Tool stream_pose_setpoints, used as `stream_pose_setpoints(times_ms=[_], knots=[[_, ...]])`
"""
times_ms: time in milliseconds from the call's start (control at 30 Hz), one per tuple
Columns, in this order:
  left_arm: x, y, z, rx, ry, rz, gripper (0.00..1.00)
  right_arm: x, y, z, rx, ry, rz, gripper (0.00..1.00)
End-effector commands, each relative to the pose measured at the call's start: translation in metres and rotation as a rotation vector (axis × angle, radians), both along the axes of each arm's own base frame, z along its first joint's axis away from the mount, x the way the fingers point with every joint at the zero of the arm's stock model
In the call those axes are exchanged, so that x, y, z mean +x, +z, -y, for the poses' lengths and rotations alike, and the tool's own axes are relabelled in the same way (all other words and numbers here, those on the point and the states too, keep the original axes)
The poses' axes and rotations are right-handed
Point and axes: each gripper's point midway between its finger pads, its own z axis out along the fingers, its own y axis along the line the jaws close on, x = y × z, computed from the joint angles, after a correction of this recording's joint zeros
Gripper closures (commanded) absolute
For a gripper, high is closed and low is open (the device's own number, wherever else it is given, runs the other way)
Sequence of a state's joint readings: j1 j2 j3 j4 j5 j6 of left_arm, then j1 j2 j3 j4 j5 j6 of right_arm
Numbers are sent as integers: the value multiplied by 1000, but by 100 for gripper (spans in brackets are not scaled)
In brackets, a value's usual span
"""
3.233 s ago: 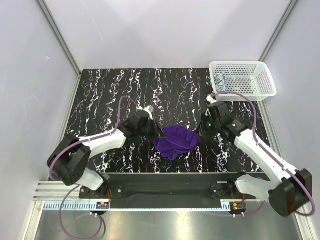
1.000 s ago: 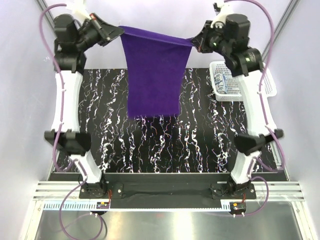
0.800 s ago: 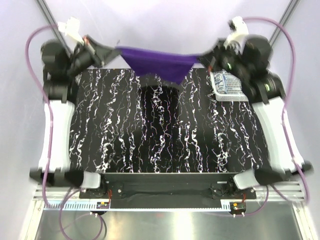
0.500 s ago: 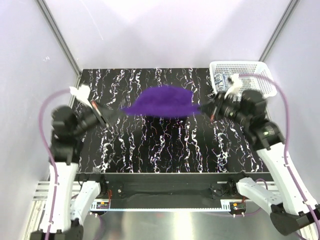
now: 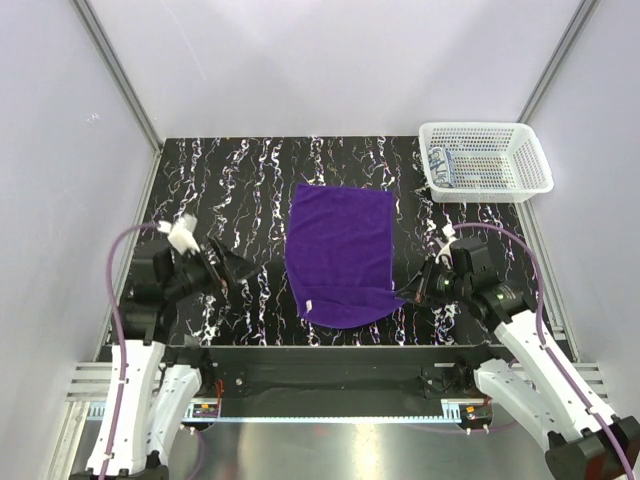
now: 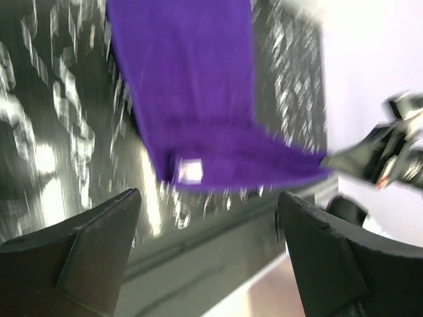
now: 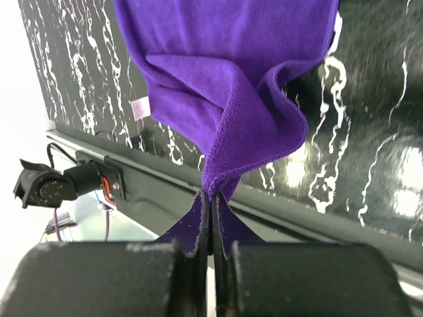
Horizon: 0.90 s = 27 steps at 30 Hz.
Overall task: Roll the towels
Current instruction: Flatten the towel
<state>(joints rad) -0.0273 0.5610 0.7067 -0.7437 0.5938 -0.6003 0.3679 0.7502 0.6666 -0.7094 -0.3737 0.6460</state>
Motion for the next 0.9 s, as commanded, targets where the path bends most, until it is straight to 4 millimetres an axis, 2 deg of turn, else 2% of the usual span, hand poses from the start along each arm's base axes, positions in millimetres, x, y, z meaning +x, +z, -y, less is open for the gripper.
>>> stream_pose_setpoints(times_ms=[0, 33, 67, 100, 133, 167, 233, 267, 333, 367, 433, 467, 533, 567, 700, 733, 767, 800, 833, 867], knots=[[49, 62, -4, 28, 20, 263, 9, -13, -3, 1, 0, -12, -55, 100], [60, 67, -1, 13, 7, 286, 8, -16, -5, 1, -1, -20, -72, 100], [80, 59, 4, -10, -1, 241, 7, -19, -7, 1, 4, -36, -103, 100], [97, 72, 14, -17, -30, 314, 8, -21, -8, 1, 7, -39, -117, 100], [112, 70, 20, -2, -37, 318, 7, -22, -10, 2, 0, -49, -128, 100], [138, 61, 37, 38, -80, 291, 7, -24, -14, 4, -13, -57, -145, 100], [175, 52, 53, 89, -99, 267, 7, -24, -17, 6, -28, -60, -153, 100], [214, 45, 70, 109, -138, 244, 7, -23, -20, 6, -32, -63, -157, 100], [249, 29, 87, 149, -171, 184, 7, -21, -23, 5, -32, -65, -166, 100], [284, 12, 92, 194, -176, 125, 7, -19, -21, 3, -27, -63, -161, 100], [323, -5, 85, 276, -121, 86, 7, -16, -21, 2, -30, -65, -162, 100], [354, -15, 86, 291, -109, 86, 7, -14, -18, 2, -30, -70, -155, 100], [375, -31, 86, 309, -110, 61, 9, -11, -15, 2, -23, -76, -144, 100], [398, -44, 88, 331, -112, 71, 11, -10, -14, 1, -17, -85, -143, 100], [415, -92, 74, 354, -91, -28, 15, -10, -14, -2, -5, -76, -153, 100], [415, -102, 72, 353, -84, -44, 17, -9, -15, -2, -7, -75, -151, 100], [407, -118, 67, 350, -81, -88, 17, -9, -15, -2, -7, -77, -155, 100], [409, -120, 67, 336, -78, -71, 17, -10, -16, -2, -9, -77, -156, 100], [400, -135, 67, 331, -87, -105, 18, -9, -16, -2, -10, -77, -155, 100], [399, -134, 70, 321, -100, -95, 18, -9, -17, -1, -12, -77, -153, 100]])
